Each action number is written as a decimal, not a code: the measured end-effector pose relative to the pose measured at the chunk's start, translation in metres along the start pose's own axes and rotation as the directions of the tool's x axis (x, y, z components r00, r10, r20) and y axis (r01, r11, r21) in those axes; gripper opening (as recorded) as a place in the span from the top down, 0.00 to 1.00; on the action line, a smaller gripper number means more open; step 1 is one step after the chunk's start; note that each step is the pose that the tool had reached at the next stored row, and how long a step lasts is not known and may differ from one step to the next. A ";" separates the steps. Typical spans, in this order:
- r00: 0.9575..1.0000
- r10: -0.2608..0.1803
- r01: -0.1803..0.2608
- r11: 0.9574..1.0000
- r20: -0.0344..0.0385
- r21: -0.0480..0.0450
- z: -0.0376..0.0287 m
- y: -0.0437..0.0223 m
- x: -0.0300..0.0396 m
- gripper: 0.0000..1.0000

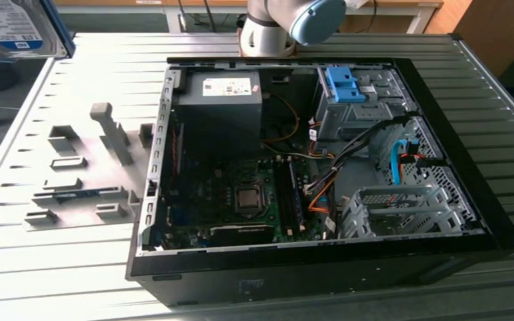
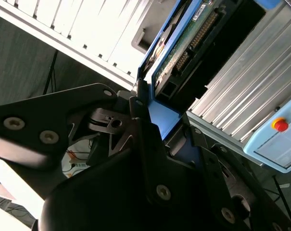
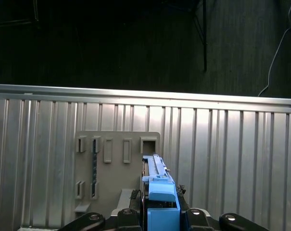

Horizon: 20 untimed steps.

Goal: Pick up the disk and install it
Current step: 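Pick up the disk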

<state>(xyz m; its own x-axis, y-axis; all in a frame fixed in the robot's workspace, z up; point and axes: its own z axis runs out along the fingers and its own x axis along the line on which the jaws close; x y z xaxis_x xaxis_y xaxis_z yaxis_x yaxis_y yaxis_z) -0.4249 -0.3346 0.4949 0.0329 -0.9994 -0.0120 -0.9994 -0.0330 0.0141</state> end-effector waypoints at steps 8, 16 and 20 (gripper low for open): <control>1.000 0.000 0.000 1.000 0.000 0.000 -0.0066 0.0001 -0.0001 0.64; 1.000 0.000 0.000 1.000 0.000 0.000 -0.0148 0.0002 -0.0002 0.64; 1.000 0.000 0.000 1.000 0.000 0.000 -0.0196 0.0003 -0.0003 0.64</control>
<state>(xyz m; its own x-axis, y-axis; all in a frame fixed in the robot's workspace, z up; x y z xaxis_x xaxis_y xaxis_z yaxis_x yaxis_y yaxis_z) -0.4250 -0.3346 0.5145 0.0328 -0.9994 -0.0121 -0.9994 -0.0330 0.0140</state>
